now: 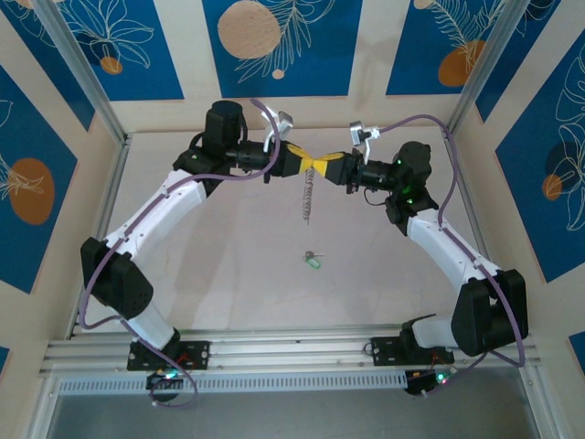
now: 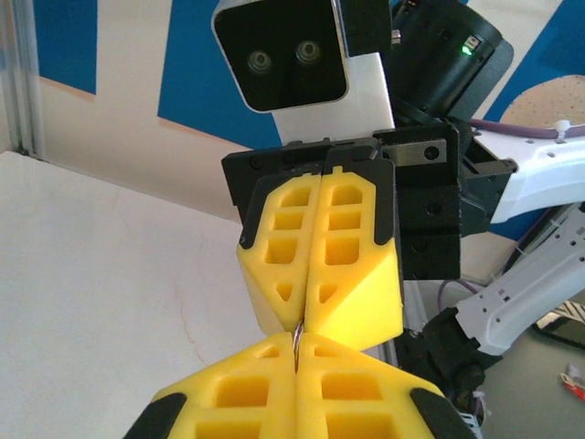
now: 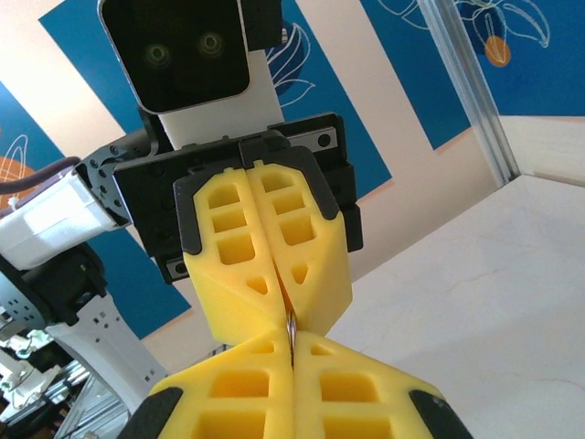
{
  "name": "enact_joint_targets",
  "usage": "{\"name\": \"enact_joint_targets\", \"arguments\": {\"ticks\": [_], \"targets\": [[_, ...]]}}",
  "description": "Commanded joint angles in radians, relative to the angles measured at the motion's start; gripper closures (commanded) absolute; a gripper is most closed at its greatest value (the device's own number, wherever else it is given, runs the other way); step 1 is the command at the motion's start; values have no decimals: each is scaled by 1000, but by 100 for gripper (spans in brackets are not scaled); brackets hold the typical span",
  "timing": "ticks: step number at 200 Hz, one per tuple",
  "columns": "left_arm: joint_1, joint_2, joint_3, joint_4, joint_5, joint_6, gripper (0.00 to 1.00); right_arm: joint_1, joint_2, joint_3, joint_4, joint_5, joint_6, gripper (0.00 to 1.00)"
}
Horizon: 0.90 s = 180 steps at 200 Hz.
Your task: Put the keys on the keyring
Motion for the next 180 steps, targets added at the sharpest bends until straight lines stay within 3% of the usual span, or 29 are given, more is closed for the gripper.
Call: {"name": "enact_joint_targets", "arguments": {"ticks": [1, 18, 46, 131, 180], "targets": [[-22, -82, -51, 142, -96, -58, 82, -2, -2, 1, 16, 45, 0, 100], [-18, -130, -127, 241, -190, -130, 69, -11, -7, -17, 63, 59, 26, 100], [-11, -191, -246, 396, -304, -254, 58, -15, -14, -42, 157, 81, 70, 100], [-12, -160, -392, 749, -252, -558, 55, 8, 21, -104, 430, 219, 225, 100], [-12, -124, -391, 801, -232, -598, 55, 34, 52, -86, 463, 227, 249, 100]]}}
